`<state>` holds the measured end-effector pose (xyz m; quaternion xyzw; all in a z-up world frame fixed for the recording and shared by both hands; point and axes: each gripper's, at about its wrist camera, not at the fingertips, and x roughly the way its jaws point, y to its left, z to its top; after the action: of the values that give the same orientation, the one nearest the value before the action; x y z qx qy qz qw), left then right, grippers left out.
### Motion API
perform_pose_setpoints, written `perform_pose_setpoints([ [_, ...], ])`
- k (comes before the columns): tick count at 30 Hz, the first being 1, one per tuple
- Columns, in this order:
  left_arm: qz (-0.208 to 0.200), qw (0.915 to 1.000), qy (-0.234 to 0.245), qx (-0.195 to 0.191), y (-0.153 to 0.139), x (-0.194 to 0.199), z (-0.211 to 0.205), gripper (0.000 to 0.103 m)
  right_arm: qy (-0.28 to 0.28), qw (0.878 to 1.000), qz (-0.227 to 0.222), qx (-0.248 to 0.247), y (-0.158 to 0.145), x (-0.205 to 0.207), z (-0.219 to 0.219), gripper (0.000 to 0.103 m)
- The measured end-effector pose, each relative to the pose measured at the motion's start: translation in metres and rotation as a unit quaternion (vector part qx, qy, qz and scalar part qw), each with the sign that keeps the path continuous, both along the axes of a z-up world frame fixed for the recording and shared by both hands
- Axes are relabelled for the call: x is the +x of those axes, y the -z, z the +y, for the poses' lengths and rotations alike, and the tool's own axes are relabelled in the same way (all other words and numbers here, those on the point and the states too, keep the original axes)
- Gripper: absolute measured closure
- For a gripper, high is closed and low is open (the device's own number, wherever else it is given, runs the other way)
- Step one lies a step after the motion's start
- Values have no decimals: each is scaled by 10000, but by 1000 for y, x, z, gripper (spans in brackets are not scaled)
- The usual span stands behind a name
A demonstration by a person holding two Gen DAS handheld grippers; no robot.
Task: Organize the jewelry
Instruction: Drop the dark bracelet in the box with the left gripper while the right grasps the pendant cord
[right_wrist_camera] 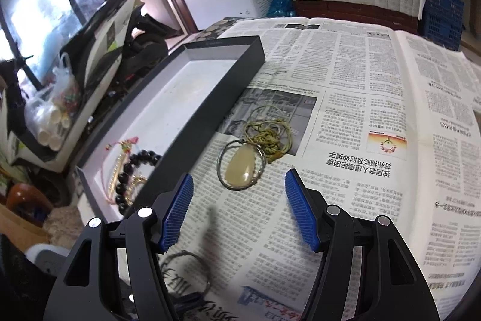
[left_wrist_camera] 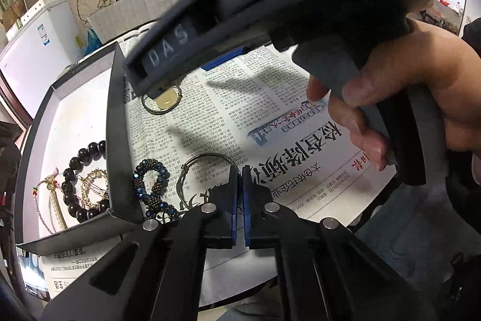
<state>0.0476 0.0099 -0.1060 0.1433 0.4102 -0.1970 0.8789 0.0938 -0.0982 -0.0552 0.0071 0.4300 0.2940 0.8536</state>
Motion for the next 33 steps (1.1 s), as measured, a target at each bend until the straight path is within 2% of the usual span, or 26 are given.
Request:
perform_pose_setpoints([
  [4,-166,9986,-346,-377,-13,-5,15,100,-148,9993,-292,-201,-3,-6,2,37],
  [8,-376,9925,-731,-900,-31,2,41,100,105,9992,-358,-105,-6,-3,-10,40],
  [10,-508,9862,-950,-1257,-42,7,60,100,248,9993,-259,47,-3,1,-14,43],
  [13,-783,9764,-1273,-1562,-56,6,82,100,227,9995,-63,230,2,7,-10,45],
  [16,-1061,9664,-1590,-1720,-71,-2,95,100,98,9999,-44,18,9,9,5,45],
  [18,-1193,9614,-1811,-1691,-80,-24,87,100,36,9999,-40,-135,14,9,14,45],
  [19,-1250,9576,-1972,-1686,-82,-22,95,100,3,9999,-27,-170,16,9,18,45],
  [20,-1253,9547,-2079,-1720,-83,-35,98,100,-13,9998,-37,-210,17,10,22,45],
  [23,-1182,9453,-2299,-1988,-86,-31,109,100,34,9994,-122,-328,20,11,30,45],
  [26,-1103,9463,-2340,-1937,-86,-33,109,100,79,9989,-209,-423,21,11,34,47],
  [27,-1062,9478,-2309,-1923,-86,-32,108,100,104,9985,-241,-475,21,12,35,50],
  [29,-1014,9491,-2285,-1915,-82,-31,107,100,167,9985,-243,-453,22,16,34,64],
  [31,-1020,9491,-2282,-1915,-82,-34,106,100,235,9989,-194,-364,23,20,30,71],
  [33,-1018,9480,-2305,-1945,-83,-34,107,100,223,9989,-189,-360,23,21,29,71],
])
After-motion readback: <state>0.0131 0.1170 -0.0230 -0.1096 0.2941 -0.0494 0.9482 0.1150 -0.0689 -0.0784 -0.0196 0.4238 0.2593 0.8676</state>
